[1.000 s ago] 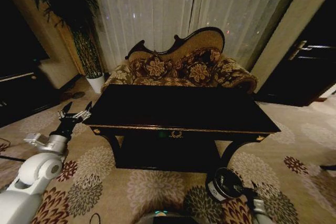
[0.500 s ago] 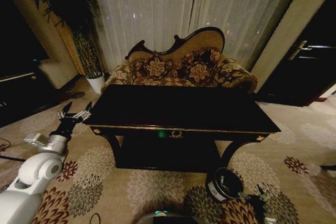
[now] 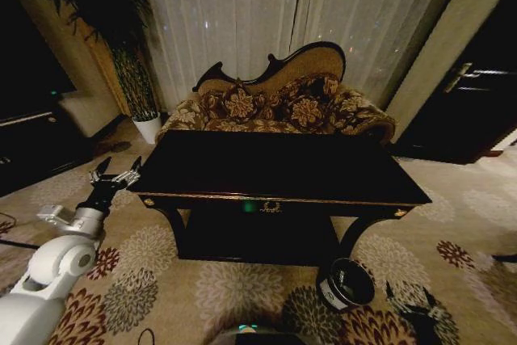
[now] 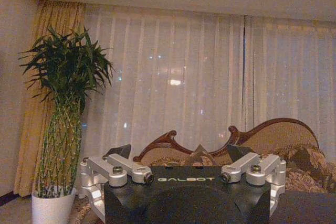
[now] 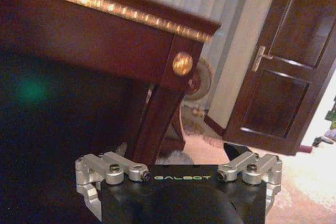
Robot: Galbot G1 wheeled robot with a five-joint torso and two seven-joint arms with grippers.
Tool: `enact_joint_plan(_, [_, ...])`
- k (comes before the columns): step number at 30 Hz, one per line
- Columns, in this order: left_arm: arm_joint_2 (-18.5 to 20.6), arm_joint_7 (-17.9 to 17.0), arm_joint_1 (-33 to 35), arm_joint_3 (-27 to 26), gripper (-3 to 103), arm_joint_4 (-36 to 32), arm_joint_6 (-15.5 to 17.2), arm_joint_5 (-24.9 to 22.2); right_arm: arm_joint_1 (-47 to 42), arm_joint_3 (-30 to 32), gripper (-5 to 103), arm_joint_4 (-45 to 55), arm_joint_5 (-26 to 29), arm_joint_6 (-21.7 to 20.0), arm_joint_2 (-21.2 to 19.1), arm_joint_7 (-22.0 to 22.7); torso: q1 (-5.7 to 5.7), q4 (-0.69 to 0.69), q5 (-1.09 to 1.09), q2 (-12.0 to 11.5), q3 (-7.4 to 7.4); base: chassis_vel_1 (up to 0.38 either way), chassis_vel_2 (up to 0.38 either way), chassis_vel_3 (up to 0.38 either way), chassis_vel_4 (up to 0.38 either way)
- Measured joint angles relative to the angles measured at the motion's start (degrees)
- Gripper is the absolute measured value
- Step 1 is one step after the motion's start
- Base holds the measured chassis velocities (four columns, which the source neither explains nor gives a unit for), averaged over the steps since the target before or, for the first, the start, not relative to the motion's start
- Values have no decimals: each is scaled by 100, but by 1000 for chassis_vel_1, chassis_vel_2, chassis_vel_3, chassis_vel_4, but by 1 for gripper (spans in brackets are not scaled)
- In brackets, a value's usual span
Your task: Move to the front of the table and place the trash on the table into the trash bin.
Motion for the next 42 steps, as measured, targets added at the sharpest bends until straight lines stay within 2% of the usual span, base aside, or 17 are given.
enact_joint_plan(6, [0, 0, 0, 0, 100, 0, 0, 0, -444, 220, 100, 1042, 258, -142, 8, 98, 0, 0, 0, 0, 0, 0, 0, 0, 0])
enact_joint_plan(15, [0, 0, 0, 0, 100, 0, 0, 0, -858, 517, 100, 2420, 601, -600, 10, 350, 0, 0, 1, 0, 0, 0, 0, 0, 0])
enact_joint_plan(22, [0, 0, 0, 0, 100, 0, 0, 0, -952, 819, 100, 3692, 883, -1339, 25, 554, 0, 0, 0, 0, 0, 0, 0, 0, 0])
enact_joint_plan(27, [0, 0, 0, 0, 100, 0, 0, 0, -759, 893, 100, 4181, 1037, -1783, -44, 610, 0, 0, -1, 0, 0, 0, 0, 0, 0])
enact_joint_plan(30, [0, 0, 0, 1, 100, 0, 0, 0, -150, 623, 100, 4410, 966, -2332, -364, 755, 0, 0, 1, 0, 0, 0, 0, 0, 0])
enact_joint_plan(32, [0, 0, 0, 0, 100, 0, 0, 0, -9, 546, 100, 4431, 955, -2449, -446, 806, 0, 0, 1, 0, 0, 0, 0, 0, 0])
enact_joint_plan(35, [0, 0, 0, 0, 100, 0, 0, 0, 644, 139, 100, 4440, 929, -2887, -820, 1016, 0, 2, 1, 0, 1, 0, 0, 0, 0])
enact_joint_plan(42, [0, 0, 0, 0, 100, 0, 0, 0, 1061, -135, 100, 4345, 985, -3079, -1091, 1070, 1, 0, 1, 0, 1, 0, 0, 0, 0])
